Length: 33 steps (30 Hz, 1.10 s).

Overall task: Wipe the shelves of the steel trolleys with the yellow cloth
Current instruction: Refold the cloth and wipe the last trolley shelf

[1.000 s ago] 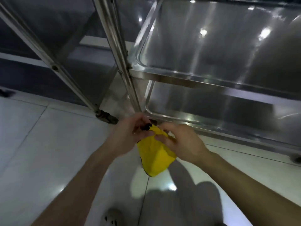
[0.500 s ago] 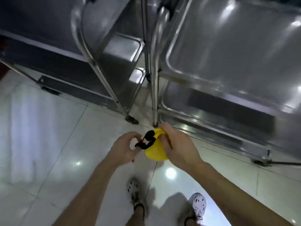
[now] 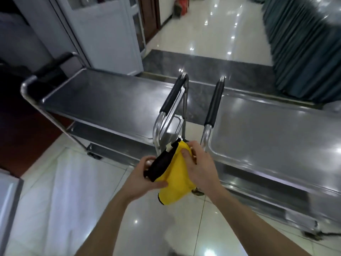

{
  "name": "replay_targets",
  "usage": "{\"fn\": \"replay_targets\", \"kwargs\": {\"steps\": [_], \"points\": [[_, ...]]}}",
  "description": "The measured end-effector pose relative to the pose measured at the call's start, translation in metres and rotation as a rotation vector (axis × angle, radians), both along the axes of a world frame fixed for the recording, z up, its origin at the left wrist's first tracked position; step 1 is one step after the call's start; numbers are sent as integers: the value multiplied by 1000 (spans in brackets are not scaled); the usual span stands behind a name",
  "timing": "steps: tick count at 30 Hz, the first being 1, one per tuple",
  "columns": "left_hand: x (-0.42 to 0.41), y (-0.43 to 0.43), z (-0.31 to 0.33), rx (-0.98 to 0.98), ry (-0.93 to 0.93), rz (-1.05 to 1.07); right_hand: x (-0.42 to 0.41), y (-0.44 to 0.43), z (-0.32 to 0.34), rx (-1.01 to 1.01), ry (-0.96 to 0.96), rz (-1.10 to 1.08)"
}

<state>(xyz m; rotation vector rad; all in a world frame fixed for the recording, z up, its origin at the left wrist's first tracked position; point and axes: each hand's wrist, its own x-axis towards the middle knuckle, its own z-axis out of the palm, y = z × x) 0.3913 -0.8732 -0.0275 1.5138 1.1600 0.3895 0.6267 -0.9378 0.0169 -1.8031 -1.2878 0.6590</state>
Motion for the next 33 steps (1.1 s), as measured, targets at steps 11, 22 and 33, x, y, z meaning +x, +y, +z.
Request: {"fn": "replay_targets", "kwargs": {"steps": [11,22,33], "points": [[-4,100,65,211,-171,407,-1,61,43,11,82,-118],[43,251,91,205,81,133,29,193,-8,-100,229,-295],[133,379,92,372,163,111,79,299,-17,83,250,-414]]}}
